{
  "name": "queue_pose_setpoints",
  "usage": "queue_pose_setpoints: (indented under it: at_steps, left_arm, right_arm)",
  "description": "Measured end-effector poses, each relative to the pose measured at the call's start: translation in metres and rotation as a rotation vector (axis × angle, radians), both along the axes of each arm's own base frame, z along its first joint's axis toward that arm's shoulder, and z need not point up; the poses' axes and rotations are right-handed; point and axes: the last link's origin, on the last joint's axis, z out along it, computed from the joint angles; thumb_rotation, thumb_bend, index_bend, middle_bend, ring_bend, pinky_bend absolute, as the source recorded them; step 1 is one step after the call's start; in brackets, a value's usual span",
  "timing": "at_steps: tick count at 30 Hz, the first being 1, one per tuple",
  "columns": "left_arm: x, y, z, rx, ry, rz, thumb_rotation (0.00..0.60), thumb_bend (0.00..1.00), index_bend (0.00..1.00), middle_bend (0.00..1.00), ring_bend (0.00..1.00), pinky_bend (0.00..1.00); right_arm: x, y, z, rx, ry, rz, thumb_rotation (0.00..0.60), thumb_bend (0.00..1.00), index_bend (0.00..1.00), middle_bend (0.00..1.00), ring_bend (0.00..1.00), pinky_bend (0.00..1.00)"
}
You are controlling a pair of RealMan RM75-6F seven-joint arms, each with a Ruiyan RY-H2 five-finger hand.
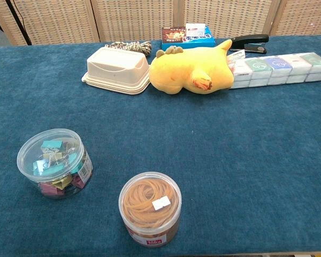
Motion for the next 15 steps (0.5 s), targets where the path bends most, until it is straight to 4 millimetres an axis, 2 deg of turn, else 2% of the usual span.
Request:
queue_pose_setpoints:
  at_steps: [3,5,7,11,15]
  left_arm:
    - [0.000,0.000,0.000,-0.001,0.000,0.000,0.600,0.00,0.00,0.00,0.00,0.00]
    - [0.001,-0.001,-0.001,-0.004,0.000,-0.001,0.600,0.00,0.00,0.00,0.00,0.00]
    - [0.001,-0.001,-0.001,-0.004,-0.001,-0.001,0.600,0.00,0.00,0.00,0.00,0.00]
    - [0.000,-0.002,-0.001,-0.007,-0.004,0.003,0.600,0.00,0.00,0.00,0.00,0.00]
    - [0.001,-0.002,-0.003,-0.016,-0.001,0.000,0.600,0.00,0.00,0.00,0.00,0.00]
  right_arm:
    - [0.000,0.000,0.001,-0.006,0.010,0.014,0.343,0.21,0.00,0.00,0.00,0.00]
    - [0.000,-0.001,0.001,-0.013,0.009,0.023,0.262,0.21,0.00,0.00,0.00,0.00]
    - [0.000,-0.002,0.001,-0.018,0.000,0.028,0.233,0.18,0.00,0.00,0.00,0.00]
    - [0.003,-0.014,-0.002,-0.032,-0.041,0.046,0.205,0.01,0.00,0.00,0.00,0.00]
    - [0.017,-0.040,-0.007,-0.039,-0.060,0.081,0.145,0.00,0.00,0.00,0.00,0.00]
